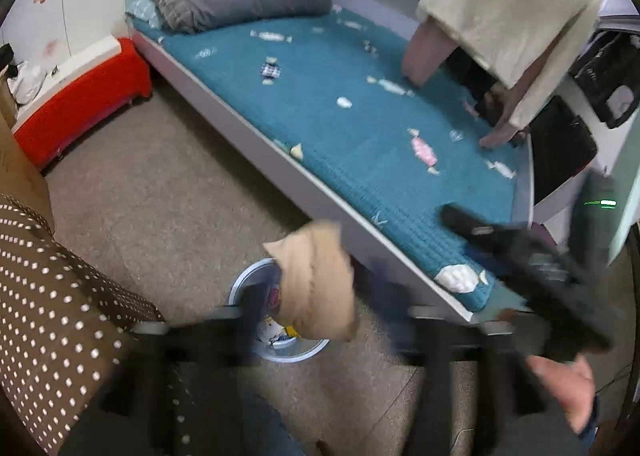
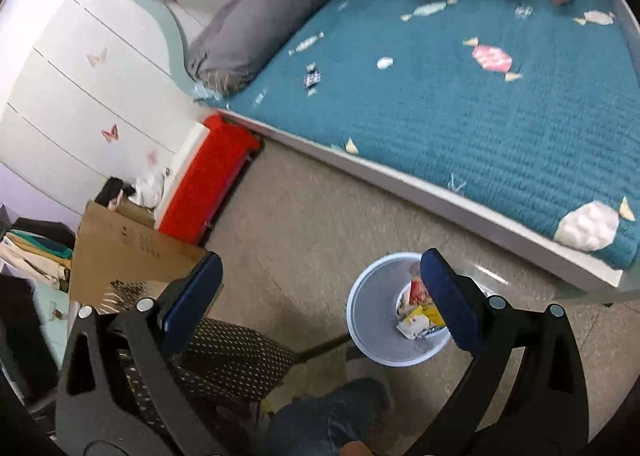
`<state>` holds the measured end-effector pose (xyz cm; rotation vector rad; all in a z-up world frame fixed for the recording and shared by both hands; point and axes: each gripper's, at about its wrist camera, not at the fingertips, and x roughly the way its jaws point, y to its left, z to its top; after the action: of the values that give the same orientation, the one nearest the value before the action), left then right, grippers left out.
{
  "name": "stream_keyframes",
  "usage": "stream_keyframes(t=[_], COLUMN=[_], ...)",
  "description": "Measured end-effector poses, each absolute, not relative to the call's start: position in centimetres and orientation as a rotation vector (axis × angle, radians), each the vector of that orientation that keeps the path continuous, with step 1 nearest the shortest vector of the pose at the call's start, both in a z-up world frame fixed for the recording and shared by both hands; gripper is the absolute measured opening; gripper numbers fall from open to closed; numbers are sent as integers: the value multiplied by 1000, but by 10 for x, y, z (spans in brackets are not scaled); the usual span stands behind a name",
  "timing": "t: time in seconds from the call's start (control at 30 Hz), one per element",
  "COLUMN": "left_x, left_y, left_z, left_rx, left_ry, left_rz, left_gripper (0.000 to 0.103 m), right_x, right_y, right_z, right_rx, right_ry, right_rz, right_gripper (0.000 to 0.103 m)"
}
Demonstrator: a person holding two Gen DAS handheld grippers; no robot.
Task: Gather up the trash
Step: 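Open both grippers to drop the yellow bag and cloth into the bin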
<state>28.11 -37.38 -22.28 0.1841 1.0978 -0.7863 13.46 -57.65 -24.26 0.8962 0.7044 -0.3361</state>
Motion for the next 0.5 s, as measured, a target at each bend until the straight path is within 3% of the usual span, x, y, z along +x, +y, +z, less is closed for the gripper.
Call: stream_keyframes(t=[0.5], left_x=[265], left_y=[-323], left_z=[-172], left_rx=[150], left_ry=[921], left_rz=[-701], left_gripper=[92], right_x=[123], right_y=[-538], right_z=[-194], right_rx=[759], right_ry=[642], right_rz=[-337], right_gripper=[97])
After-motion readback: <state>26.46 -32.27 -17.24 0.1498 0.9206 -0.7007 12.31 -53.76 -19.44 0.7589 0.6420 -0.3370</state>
